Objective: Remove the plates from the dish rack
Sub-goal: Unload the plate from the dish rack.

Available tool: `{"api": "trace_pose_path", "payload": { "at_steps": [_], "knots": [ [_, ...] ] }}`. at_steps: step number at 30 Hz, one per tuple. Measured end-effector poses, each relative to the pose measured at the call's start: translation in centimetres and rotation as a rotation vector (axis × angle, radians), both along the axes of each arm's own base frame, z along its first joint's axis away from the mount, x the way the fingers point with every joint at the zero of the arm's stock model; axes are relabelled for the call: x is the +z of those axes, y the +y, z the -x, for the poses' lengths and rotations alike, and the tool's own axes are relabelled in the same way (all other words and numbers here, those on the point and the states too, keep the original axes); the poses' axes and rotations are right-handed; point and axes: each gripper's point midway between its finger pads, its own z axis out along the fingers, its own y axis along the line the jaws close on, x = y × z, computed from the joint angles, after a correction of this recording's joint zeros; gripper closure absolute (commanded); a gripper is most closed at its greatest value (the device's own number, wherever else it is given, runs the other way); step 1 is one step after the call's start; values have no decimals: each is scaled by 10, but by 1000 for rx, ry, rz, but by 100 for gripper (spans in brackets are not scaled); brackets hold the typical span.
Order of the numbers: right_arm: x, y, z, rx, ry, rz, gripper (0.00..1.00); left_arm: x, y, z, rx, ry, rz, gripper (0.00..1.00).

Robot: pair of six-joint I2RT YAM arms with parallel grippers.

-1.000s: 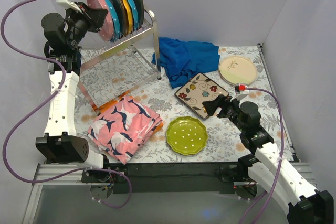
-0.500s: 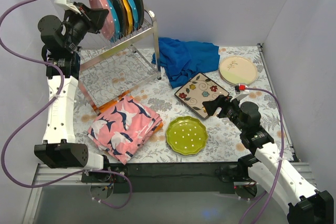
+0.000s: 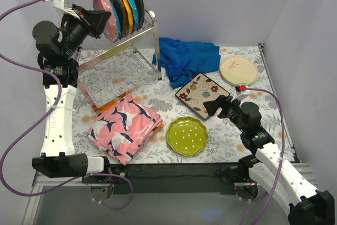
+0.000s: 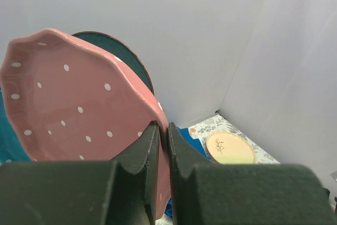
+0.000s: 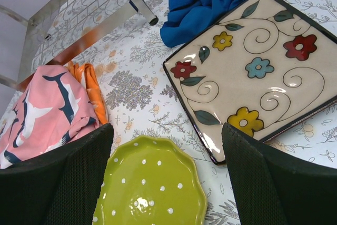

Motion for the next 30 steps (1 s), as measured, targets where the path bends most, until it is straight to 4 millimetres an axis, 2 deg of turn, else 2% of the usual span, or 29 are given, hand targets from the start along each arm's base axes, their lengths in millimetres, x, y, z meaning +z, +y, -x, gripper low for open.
{"api": "trace_pose_path", "payload": {
  "at_steps": [18,30],
  "knots": [
    [0,1,0,4,1,0,12,-4,1,4,15,30,-43,100],
    [0,1,1,8,1,-1,12,16,-6,19,-25,12,-67,100]
  ]
}}
